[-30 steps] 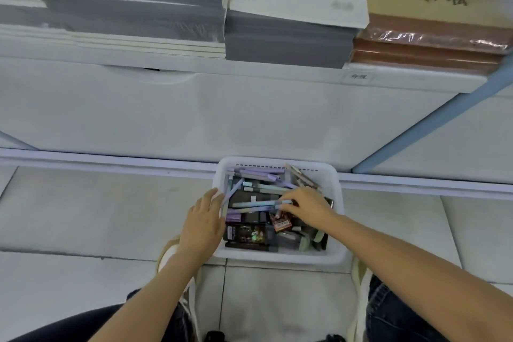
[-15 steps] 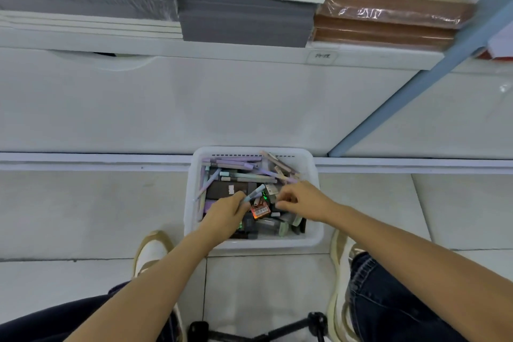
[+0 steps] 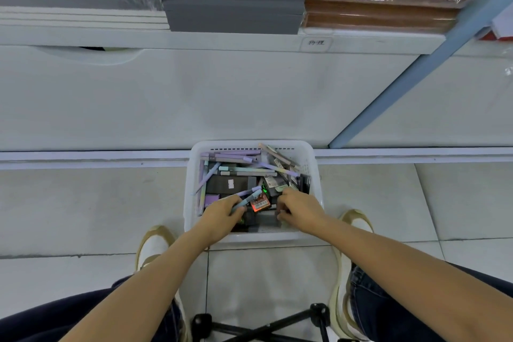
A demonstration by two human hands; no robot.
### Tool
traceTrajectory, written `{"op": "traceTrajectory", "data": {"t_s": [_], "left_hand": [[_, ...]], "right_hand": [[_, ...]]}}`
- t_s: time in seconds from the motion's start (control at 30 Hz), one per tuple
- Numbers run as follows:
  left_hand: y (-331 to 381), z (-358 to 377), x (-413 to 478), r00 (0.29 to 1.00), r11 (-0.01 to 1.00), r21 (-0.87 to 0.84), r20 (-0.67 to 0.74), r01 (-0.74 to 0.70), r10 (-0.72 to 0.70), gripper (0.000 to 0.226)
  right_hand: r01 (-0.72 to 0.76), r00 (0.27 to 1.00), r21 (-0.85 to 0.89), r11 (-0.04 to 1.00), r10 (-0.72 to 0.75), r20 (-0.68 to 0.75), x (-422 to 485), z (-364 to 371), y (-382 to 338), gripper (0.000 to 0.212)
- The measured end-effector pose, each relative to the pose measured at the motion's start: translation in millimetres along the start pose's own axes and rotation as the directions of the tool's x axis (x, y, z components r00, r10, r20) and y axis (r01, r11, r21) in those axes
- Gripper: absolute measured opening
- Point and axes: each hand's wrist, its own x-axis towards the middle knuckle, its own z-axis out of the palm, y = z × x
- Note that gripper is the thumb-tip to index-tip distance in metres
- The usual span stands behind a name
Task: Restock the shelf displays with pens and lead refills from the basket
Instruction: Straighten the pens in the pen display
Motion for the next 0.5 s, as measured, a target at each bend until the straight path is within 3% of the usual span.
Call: {"op": "traceTrajectory", "data": {"t_s": [0.17,0.33,0.5], "left_hand": [[4,-2,5,0.983,0.992,-0.008,-0.133,-0.127,0.125,0.007],[10,-6,12,0.986,0.968,-0.203,-0.109,-0.146,0.126,0.026],[8,-14,17,0.983,0.942,-0.295,-0.134,-0.16,0.125,0.015]], "right_hand": [[0.085,0.996,0.37,0.925,-0.072,-0.049,-2,-20,9,0.009],[0.146,0.987,0.545,0.826,-0.084,-0.137,5,-36,-7,0.011],[0.175,0.983,0.728,0.663,-0.071,-0.171,15,-48,-23,0.011]]}}
